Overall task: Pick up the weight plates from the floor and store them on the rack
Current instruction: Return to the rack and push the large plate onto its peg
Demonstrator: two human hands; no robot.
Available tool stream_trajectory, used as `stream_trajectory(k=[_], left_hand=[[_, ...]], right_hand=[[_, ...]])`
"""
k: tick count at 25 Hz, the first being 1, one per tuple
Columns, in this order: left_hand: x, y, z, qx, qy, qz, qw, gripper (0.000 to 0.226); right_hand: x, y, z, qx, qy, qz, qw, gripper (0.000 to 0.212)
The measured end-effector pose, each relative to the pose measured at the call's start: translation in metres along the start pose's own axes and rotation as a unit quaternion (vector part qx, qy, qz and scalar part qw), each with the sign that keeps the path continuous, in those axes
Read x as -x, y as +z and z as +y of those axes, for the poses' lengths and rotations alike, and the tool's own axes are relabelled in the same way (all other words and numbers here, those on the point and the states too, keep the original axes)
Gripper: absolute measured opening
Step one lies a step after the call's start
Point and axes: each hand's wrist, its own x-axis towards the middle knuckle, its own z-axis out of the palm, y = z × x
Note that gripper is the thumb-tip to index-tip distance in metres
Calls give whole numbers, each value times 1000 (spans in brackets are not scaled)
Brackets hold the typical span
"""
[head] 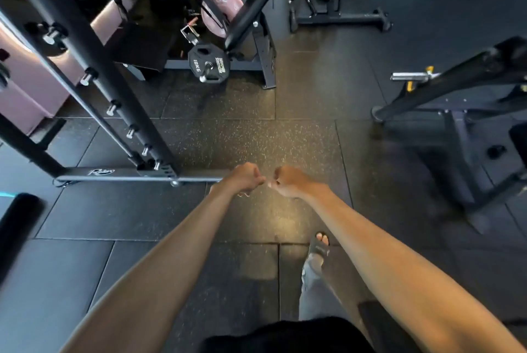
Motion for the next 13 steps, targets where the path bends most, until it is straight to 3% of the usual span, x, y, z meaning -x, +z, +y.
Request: stream_trajectory(k=[6,9,13], left_hand=[[-179,-84,49,50,-85,-3,995,20],[-252,-136,56,55,-123,32,990,16],[-343,-211,39,38,-176,48,983,30]], right_hand=[[-192,-133,42,112,-45,-86,989,40],[-283,-198,35,154,-80,-115,978,43],[-413,-254,-1,235,-133,-148,951,43]])
